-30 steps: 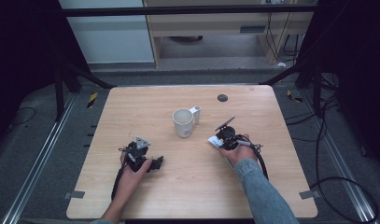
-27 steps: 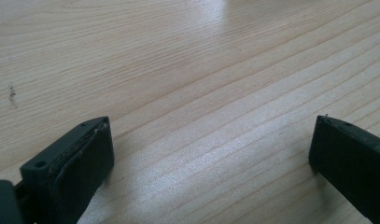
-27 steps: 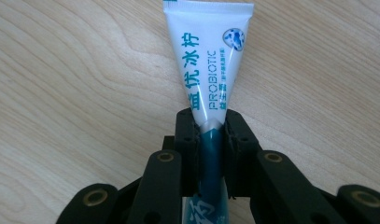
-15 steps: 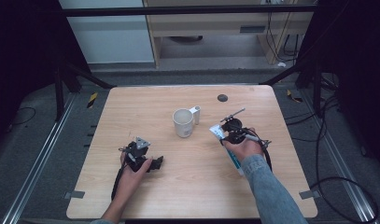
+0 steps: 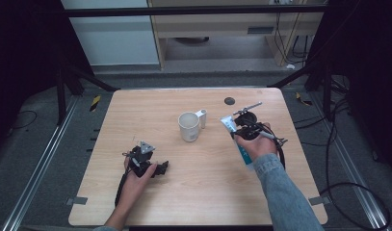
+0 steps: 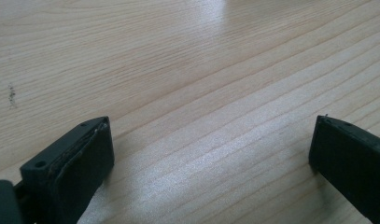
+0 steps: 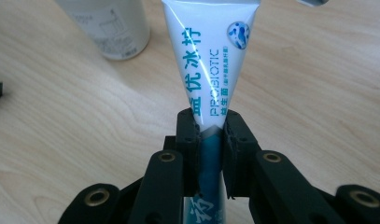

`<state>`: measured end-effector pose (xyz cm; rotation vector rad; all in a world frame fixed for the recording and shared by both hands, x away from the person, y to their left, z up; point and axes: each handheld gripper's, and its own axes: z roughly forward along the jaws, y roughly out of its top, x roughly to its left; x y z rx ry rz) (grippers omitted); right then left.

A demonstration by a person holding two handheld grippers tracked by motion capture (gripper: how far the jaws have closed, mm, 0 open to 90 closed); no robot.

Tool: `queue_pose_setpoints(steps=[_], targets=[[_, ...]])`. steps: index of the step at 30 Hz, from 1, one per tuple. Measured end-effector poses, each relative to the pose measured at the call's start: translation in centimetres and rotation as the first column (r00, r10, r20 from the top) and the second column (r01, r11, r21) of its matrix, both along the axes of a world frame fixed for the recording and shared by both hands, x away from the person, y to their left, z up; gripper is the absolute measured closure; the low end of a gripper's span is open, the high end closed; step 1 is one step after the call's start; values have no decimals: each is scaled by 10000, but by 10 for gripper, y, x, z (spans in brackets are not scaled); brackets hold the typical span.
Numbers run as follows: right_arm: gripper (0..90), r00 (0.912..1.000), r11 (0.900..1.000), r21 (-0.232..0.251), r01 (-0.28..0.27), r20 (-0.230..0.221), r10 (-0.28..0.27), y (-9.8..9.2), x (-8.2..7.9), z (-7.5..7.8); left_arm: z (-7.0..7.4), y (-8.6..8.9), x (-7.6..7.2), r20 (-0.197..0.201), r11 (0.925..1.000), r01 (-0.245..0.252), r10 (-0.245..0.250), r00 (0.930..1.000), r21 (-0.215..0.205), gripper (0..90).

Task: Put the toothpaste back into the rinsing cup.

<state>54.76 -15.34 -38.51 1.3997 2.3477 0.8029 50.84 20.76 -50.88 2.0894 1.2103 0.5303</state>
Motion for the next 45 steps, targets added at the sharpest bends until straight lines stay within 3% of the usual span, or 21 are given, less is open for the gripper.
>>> queue_pose_setpoints(steps=[8, 14, 17, 23, 24, 25, 29, 36, 42, 45], targets=[[786, 9955, 9988, -47, 491, 816, -485, 0, 5, 3, 0, 0, 0, 12, 10000, -19, 19, 10000, -28, 0], [786, 9873, 9969, 28, 781, 1383, -777, 2, 11, 4, 0, 0, 0, 10, 10000, -16, 16, 10000, -22, 0], [785, 9781, 9968, 8, 797, 1930, -784, 5, 16, 6, 0, 0, 0, 9, 10000, -17, 17, 10000, -22, 0], [785, 9530, 9941, 462, 978, 2835, -1069, 12, 17, 11, 0, 0, 0, 10, 10000, -16, 16, 10000, -29, 0], [785, 9530, 9941, 462, 978, 2835, -1069, 12, 17, 11, 0, 0, 0, 10, 10000, -16, 16, 10000, -29, 0], [784, 9411, 9917, 717, 1065, 3148, -1238, 14, 17, 12, 0, 0, 0, -2, 10000, 6, -6, 10000, 1, 0], [784, 9171, 9876, 1114, 1106, 3715, -1446, 23, 17, 14, 0, 0, 0, 9, 10000, -14, 14, 10000, -25, 0], [784, 8891, 9799, 1645, 1130, 4234, -1736, 37, 20, 14, 0, 0, 0, 10, 10000, -11, 11, 10000, -22, 0], [783, 8504, 9737, 1968, 1150, 4872, -1989, 44, 21, 17, 0, 0, 0, 10, 10000, -2, 2, 10000, -15, 0], [783, 8425, 9704, 2098, 1200, 4955, -2113, 45, 22, 19, 0, 0, 0, 9, 10000, -9, 9, 10000, -25, 0]])
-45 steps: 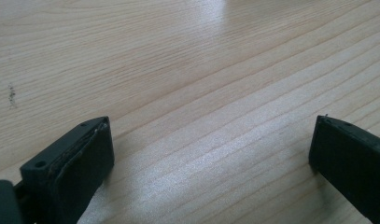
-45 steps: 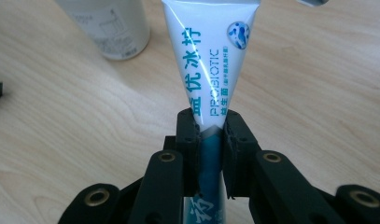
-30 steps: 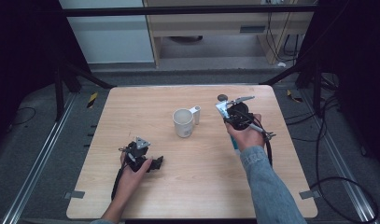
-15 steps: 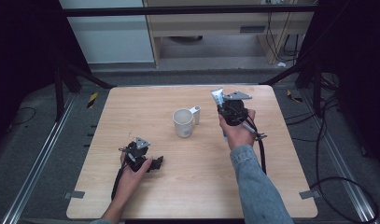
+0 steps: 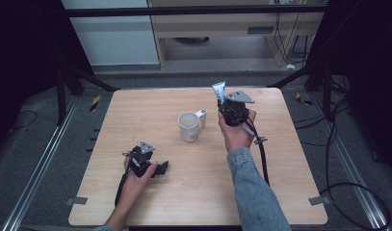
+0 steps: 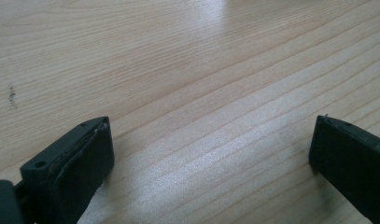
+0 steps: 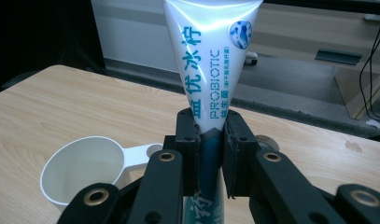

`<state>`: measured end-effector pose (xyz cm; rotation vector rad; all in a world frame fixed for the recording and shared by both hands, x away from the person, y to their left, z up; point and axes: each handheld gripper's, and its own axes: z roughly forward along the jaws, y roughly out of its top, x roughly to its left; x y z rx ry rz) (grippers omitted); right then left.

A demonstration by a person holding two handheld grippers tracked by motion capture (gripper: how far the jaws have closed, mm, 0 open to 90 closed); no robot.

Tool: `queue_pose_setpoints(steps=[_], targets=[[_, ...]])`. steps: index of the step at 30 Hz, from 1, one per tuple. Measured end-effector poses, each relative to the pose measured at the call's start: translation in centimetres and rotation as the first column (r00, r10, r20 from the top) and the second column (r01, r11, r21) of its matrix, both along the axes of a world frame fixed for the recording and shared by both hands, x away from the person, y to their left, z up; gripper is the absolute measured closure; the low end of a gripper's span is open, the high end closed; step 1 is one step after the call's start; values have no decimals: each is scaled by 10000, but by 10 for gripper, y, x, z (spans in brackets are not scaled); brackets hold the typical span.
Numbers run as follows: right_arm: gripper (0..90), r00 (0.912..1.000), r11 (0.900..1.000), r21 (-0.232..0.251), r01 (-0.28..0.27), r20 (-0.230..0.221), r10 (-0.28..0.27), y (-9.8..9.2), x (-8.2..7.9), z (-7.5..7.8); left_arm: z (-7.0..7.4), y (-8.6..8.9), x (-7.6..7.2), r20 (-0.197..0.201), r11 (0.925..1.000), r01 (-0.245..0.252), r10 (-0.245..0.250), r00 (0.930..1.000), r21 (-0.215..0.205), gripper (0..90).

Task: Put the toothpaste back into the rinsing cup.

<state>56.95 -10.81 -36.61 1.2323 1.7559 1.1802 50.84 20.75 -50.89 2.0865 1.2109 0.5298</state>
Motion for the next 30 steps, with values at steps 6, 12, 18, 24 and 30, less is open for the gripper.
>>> queue_pose_setpoints(steps=[6, 12, 18, 24, 30], targets=[[783, 9994, 9999, 166, 43, 341, -49, 3, -1, 2, 0, 0, 0, 4, 10000, 3, -3, 10000, 2, 0], [783, 9982, 9997, 222, 31, 605, -44, 3, -2, 9, 0, 0, 0, 1, 10000, 6, -6, 10000, 2, 0], [783, 9967, 9993, 376, 58, 807, -88, 4, -1, 16, 0, 0, 0, 0, 10000, 3, -3, 10000, 0, 0], [783, 9945, 9992, 389, -13, 1046, -28, 9, 0, 24, 0, 0, 0, 3, 10000, 9, -9, 10000, 7, 0], [783, 9910, 9991, 386, -168, 1337, 115, 17, 0, 32, 0, 0, 0, 4, 10000, 11, -11, 10000, 6, 0]])
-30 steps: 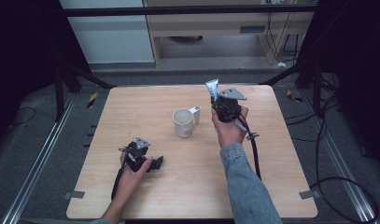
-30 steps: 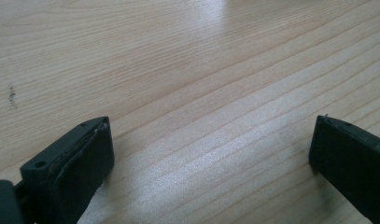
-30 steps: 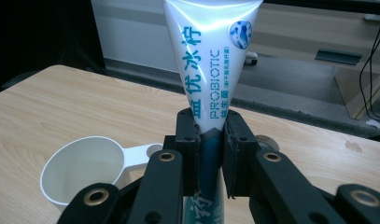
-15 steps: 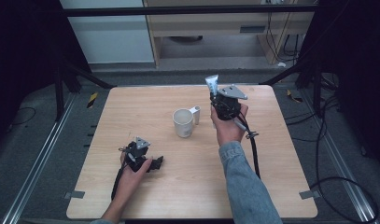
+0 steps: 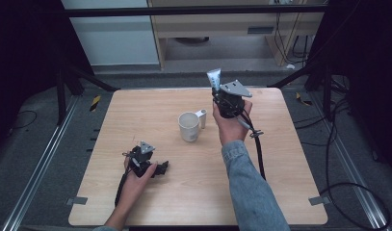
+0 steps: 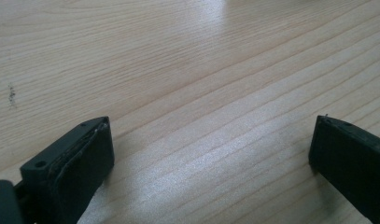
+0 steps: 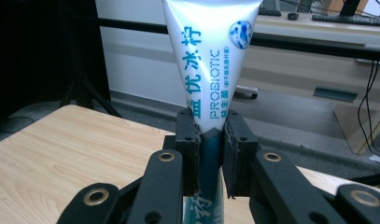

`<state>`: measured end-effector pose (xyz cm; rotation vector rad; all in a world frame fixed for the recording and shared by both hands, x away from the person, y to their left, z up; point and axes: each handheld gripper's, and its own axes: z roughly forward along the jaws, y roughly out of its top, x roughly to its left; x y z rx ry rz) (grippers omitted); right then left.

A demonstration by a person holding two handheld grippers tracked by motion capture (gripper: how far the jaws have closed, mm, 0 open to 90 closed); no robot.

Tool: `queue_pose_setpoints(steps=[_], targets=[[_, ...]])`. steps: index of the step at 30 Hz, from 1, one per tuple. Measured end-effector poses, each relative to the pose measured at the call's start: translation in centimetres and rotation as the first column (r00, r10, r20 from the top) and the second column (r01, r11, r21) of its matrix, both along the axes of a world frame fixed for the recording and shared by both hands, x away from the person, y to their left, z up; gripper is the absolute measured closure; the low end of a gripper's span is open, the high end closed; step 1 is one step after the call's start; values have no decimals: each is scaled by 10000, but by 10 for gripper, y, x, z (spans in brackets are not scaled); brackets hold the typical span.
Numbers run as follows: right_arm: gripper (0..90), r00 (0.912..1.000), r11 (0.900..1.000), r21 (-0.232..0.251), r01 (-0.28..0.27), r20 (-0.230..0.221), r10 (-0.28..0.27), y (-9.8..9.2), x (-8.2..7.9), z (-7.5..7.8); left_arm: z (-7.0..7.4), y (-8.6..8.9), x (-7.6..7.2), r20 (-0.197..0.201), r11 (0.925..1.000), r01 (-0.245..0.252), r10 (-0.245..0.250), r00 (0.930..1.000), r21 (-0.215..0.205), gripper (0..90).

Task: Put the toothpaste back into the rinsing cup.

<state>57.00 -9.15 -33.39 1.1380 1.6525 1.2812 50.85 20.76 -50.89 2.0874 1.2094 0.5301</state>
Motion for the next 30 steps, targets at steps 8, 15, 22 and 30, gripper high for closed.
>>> queue_pose_setpoints(steps=[8, 15, 22, 30], targets=[[784, 9997, 10000, 9, -86, 217, 85, 8, 2, 6, 0, 0, 0, 11, 10000, -29, 29, 10000, -33, 0], [783, 9990, 9999, -11, -139, 434, 139, 14, 5, 11, 0, 0, 0, 12, 10000, -30, 30, 10000, -37, 0], [783, 9975, 9996, -123, -265, 652, 273, 23, 7, 14, 0, 0, 0, 13, 10000, -26, 26, 10000, -32, 0], [784, 9958, 9988, -124, -469, 783, 477, 31, 9, 16, 0, 0, 0, 15, 10000, -26, 26, 10000, -35, 0]])
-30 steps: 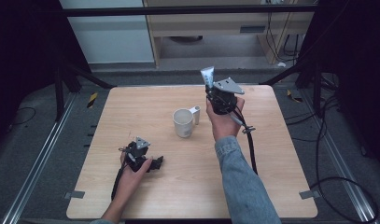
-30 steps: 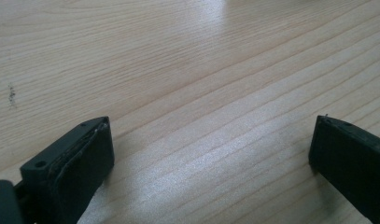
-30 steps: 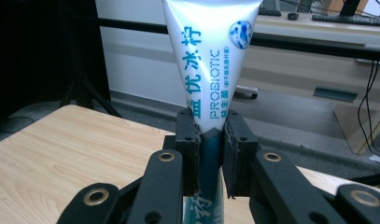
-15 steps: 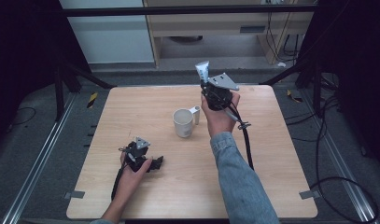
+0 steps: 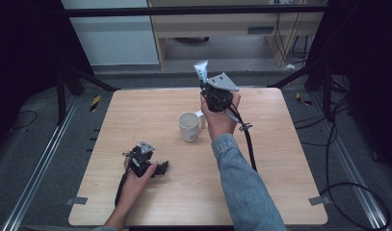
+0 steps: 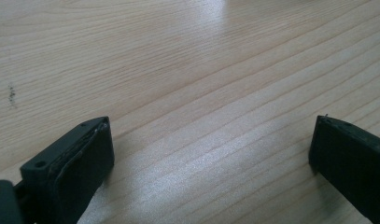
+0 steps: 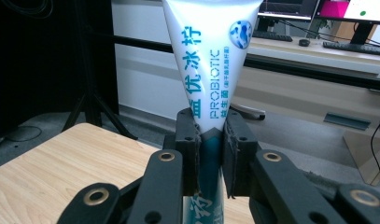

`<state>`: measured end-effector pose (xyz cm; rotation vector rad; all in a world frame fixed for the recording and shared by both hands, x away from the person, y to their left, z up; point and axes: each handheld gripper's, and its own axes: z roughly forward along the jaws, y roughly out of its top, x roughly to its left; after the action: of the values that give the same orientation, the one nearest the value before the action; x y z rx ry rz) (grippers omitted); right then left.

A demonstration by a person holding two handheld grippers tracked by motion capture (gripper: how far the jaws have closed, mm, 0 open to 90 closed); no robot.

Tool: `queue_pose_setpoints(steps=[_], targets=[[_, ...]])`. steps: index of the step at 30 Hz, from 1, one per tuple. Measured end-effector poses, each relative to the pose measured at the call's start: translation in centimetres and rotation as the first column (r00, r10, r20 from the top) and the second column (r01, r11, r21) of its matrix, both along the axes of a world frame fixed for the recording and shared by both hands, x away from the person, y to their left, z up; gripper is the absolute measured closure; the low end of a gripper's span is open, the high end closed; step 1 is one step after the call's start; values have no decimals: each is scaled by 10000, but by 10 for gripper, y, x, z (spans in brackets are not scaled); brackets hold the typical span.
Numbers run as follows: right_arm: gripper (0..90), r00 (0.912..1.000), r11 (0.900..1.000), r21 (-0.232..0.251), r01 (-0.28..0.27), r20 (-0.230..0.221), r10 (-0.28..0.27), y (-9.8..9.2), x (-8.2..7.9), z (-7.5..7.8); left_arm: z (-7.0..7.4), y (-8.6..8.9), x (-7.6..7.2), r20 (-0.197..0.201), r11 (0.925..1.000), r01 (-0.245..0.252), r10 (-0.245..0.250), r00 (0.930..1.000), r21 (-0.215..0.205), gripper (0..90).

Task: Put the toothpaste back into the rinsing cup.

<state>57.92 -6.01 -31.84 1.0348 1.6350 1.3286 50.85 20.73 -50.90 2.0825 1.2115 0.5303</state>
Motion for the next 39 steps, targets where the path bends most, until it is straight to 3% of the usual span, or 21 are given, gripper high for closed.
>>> queue_pose_setpoints(steps=[39], targets=[[783, 9975, 9953, 674, -695, 140, 687, 40, 7, -21, 0, 0, 0, -4, 10000, -3, 3, 10000, -5, 0]])
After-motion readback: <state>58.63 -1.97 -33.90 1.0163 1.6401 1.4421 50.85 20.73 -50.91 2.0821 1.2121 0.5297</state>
